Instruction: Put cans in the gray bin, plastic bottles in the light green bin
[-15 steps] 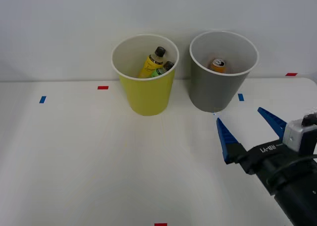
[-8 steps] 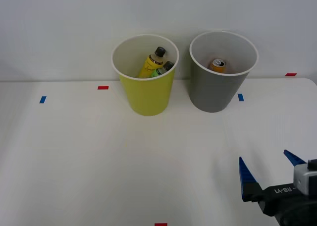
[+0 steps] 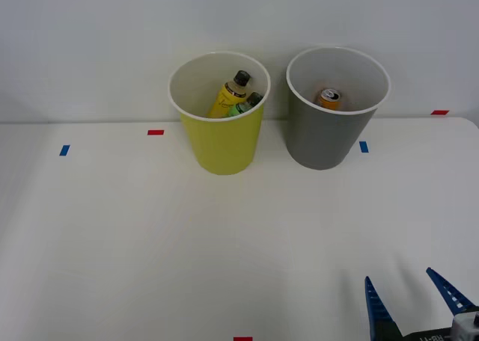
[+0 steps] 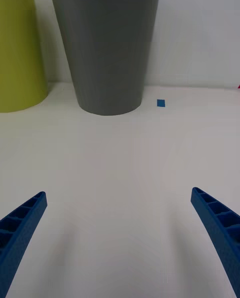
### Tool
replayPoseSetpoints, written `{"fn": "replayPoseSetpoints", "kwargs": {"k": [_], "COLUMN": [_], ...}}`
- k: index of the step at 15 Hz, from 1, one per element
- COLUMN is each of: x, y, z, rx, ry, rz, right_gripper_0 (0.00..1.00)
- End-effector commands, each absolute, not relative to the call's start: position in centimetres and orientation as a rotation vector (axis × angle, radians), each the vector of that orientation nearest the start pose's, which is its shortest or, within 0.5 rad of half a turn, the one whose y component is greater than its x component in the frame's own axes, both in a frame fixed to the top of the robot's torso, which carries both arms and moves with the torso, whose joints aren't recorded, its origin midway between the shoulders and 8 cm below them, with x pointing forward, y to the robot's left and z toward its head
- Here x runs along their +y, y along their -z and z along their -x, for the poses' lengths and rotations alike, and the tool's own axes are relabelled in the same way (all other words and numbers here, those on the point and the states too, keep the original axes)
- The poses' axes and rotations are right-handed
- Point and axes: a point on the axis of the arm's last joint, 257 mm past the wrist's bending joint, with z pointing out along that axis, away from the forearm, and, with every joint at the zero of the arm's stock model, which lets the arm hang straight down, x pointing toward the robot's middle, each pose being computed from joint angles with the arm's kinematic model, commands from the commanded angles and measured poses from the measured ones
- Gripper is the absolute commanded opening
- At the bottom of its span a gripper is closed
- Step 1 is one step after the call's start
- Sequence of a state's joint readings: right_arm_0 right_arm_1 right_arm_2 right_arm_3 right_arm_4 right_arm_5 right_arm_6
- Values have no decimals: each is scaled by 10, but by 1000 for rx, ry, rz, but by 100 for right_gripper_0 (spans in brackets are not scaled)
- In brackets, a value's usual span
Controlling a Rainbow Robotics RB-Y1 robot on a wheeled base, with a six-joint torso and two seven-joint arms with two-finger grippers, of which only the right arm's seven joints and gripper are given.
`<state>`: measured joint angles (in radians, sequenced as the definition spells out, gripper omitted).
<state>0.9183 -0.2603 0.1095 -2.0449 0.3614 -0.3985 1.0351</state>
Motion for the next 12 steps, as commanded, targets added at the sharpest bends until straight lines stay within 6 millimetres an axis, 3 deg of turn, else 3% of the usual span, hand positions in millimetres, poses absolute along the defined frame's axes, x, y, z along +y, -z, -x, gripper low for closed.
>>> {"fn": "replayPoseSetpoints", "kwargs": {"k": [1, 9, 12], "x": [-266, -242, -240], "y": [288, 297, 301], "z": [-267, -252, -252], "rx": [1616, 1610, 1627], "ry": [-129, -332, -336], "rz": [39, 11, 41], "right_gripper_0": [100, 100, 100]}}
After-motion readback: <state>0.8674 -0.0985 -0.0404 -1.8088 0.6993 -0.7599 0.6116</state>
